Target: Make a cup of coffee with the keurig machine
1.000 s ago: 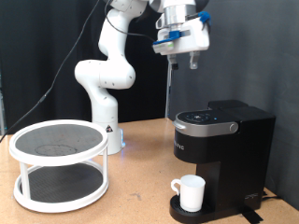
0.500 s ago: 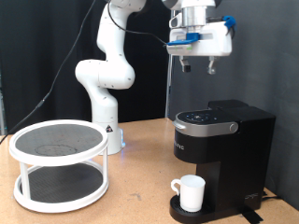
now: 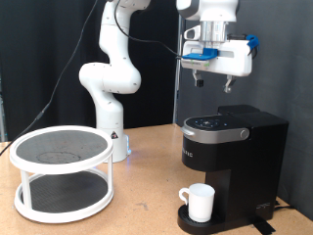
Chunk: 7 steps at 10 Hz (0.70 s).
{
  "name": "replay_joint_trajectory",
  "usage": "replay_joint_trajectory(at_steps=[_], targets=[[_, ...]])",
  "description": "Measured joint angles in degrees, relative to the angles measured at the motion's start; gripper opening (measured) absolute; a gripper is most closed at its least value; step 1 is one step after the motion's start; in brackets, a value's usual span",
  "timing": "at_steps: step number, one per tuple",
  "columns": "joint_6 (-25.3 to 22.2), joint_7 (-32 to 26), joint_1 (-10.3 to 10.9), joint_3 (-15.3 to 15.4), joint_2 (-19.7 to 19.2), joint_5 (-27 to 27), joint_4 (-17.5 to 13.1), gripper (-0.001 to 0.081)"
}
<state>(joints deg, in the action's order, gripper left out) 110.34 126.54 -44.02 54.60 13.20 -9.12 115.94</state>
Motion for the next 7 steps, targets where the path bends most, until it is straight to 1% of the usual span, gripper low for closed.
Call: replay_joint_trajectory(at_steps=[1,3,4,5,6,7], targets=[[0.38,0.0,0.0,0.27,-0.07,0.23,0.77,0.0613],[2.17,0.19,-0.04,0.35,-0.08,0.57,2.62,0.0338],[3.29,1.08,-0.21,0.36,-0.13,0.98,3.49,0.0338],[4.53,2.3,-0.52,0.41,-0.41,1.71,4.11,0.014],[5.53,3.4,-0.83,0.47,-1.1,2.46,4.43,0.014],[6.07,4.06,-1.18,0.5,-2.02,3.13,4.46,0.0045]])
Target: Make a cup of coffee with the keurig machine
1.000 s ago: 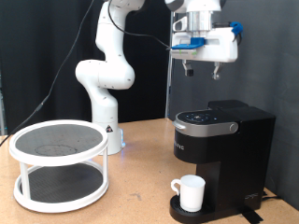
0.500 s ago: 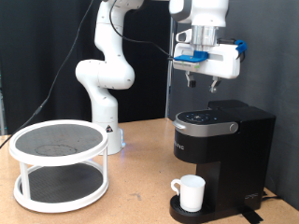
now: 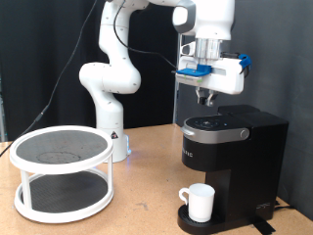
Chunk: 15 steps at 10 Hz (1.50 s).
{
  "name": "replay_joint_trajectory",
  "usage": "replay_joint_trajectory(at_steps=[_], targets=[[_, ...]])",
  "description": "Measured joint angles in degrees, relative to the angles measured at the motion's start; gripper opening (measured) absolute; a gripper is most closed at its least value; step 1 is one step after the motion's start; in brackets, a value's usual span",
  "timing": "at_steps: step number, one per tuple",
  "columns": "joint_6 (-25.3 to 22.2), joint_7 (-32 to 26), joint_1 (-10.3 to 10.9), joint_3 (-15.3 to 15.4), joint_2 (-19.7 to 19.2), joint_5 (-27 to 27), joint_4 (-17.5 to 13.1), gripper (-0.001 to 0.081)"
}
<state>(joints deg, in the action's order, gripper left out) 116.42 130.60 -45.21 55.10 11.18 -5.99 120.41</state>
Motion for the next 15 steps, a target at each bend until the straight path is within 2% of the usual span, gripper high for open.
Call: replay_joint_trajectory(at_steps=[1,2,5,9,15], targets=[[0.55,0.39,-0.25,0.0,-0.99,0.65,0.0,0.0045],[0.97,1.01,-0.41,0.03,-2.21,1.98,-0.05,0.0009],[1.3,1.52,-0.41,0.32,-5.82,3.94,-0.5,0.0],[2.19,1.14,-0.04,1.16,-6.53,4.07,-0.51,0.0],[-0.74,1.25,0.05,1.84,-8.18,4.11,-0.39,0.0]])
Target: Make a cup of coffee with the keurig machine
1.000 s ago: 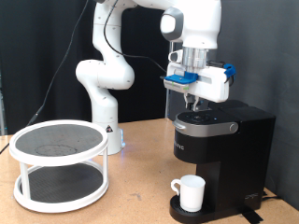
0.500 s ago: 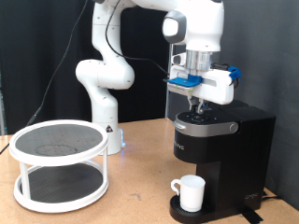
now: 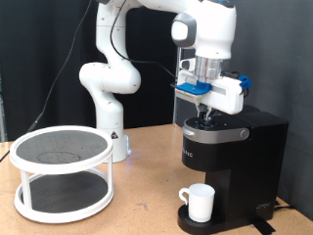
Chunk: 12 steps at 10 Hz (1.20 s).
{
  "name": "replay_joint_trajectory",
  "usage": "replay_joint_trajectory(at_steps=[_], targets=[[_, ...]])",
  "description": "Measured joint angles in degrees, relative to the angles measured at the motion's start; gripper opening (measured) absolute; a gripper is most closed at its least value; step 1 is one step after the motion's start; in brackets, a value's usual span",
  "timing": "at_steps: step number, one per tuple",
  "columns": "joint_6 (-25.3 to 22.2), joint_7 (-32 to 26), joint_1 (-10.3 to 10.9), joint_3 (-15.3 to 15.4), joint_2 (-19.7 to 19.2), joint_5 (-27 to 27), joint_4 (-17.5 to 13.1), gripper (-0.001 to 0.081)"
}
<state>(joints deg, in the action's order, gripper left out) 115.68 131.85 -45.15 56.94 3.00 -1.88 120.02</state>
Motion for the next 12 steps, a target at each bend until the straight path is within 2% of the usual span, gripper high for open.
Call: replay_joint_trajectory(at_steps=[5,8,10,12], targets=[[-3.38,0.72,0.45,0.41,-3.74,3.48,-2.55,0.0],[-4.0,0.53,0.5,0.54,-4.3,3.97,-3.06,0.0],[-2.39,-1.94,0.42,0.54,-3.21,1.2,-2.18,0.0],[-0.98,-6.55,0.35,-0.27,0.27,-4.72,-0.2,0.0]])
